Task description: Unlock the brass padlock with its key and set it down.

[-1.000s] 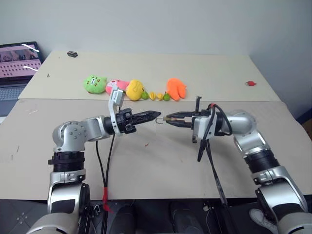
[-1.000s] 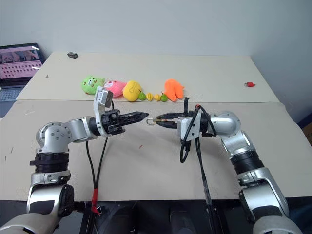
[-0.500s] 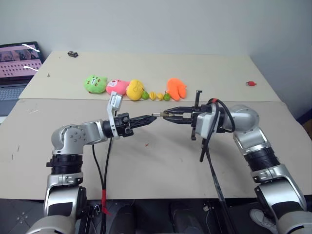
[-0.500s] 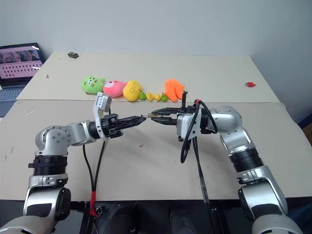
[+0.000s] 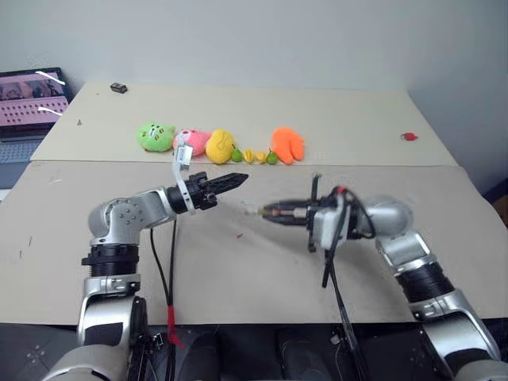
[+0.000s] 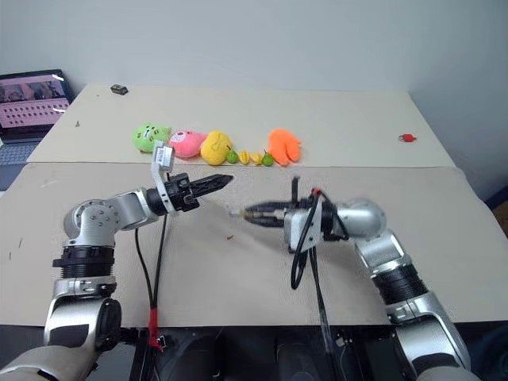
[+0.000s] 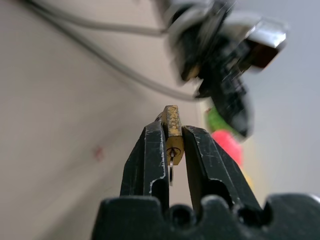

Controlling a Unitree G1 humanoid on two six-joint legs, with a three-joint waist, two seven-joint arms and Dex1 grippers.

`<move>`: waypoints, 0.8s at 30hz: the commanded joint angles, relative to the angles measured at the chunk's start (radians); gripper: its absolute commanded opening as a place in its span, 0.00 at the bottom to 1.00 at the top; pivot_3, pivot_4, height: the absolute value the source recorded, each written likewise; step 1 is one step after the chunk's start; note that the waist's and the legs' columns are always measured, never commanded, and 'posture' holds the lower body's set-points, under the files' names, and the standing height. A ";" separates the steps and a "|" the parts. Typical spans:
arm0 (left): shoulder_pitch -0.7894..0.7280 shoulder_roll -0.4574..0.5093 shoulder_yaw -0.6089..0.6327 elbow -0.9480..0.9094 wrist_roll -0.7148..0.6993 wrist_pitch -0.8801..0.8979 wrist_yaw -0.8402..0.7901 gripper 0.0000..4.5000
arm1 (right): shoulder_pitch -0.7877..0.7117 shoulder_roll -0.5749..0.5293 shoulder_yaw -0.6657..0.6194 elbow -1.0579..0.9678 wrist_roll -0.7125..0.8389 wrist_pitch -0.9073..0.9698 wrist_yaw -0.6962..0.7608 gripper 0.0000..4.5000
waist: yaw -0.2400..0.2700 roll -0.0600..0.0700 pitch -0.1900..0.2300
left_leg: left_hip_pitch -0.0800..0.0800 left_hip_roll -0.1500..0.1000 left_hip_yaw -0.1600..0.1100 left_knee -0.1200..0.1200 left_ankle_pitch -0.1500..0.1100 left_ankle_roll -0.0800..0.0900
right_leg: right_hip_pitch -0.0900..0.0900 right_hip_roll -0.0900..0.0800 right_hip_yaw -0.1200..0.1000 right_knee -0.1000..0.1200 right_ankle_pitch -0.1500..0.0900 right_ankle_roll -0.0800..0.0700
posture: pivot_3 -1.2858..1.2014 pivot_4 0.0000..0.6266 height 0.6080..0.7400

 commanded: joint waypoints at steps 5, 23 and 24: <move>0.046 0.142 0.022 -0.027 0.045 -0.043 -0.101 0.01 | -0.172 0.080 -0.016 0.256 -0.170 -0.153 -0.192 0.03 | -0.006 0.000 0.001 | 0.000 0.001 -0.001 0.000 0.001 -0.001 | 0.000 0.001 -0.001 0.000 0.000 -0.001 | 0.52 0.24 0.83; 0.190 0.180 -0.017 -0.249 -0.022 -0.003 -0.178 0.00 | -0.058 0.066 0.154 0.236 -0.246 -0.311 -0.224 0.25 | 0.000 -0.002 0.001 | 0.000 0.001 -0.001 -0.001 0.001 -0.001 | 0.001 0.000 -0.002 0.000 0.000 -0.001 | 0.52 0.24 0.83; 0.191 0.183 -0.019 -0.253 -0.022 -0.002 -0.179 0.00 | -0.060 0.070 0.154 0.246 -0.245 -0.306 -0.227 0.30 | 0.000 -0.002 0.001 | 0.001 0.001 -0.001 -0.001 0.001 -0.001 | 0.002 0.001 -0.002 0.000 0.000 -0.001 | 0.52 0.24 0.83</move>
